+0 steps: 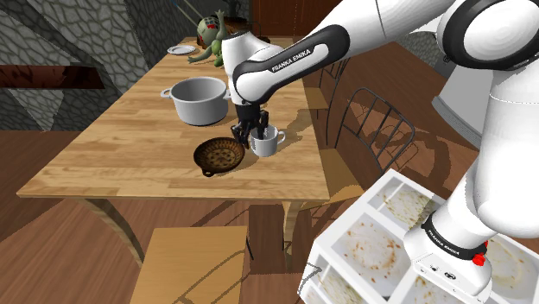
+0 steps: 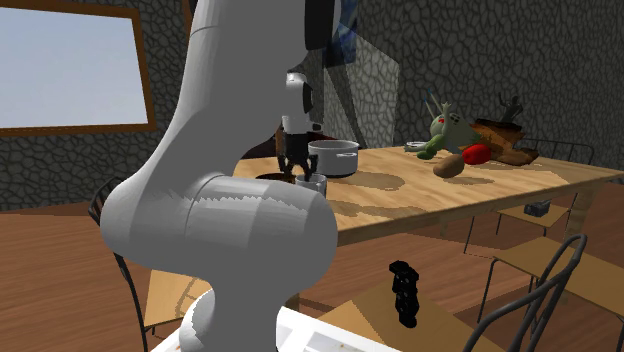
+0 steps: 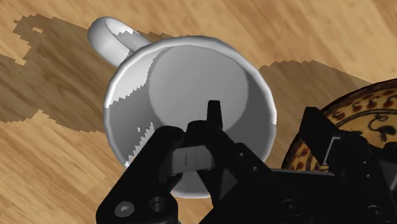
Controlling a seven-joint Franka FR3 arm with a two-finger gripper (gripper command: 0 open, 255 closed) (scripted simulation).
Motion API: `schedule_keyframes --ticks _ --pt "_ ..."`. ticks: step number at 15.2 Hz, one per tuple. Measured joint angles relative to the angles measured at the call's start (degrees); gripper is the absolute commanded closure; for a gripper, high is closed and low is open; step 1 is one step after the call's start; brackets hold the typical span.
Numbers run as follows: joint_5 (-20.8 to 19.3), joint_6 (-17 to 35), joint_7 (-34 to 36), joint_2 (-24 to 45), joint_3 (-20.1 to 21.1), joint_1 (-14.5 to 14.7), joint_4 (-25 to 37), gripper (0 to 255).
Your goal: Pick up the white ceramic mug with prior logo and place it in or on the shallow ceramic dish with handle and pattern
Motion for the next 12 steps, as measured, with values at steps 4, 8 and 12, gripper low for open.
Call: schedule_keyframes --ticks 4,8,12 --pt "0.00 0.00 0.00 0.00 0.00 0.00 0.01 255" --pt "0.00 0.01 0.00 0.00 0.00 0.00 0.01 255" --pt "0.20 -1.36 -0.12 -0.68 0.09 -0.02 0.71 255"
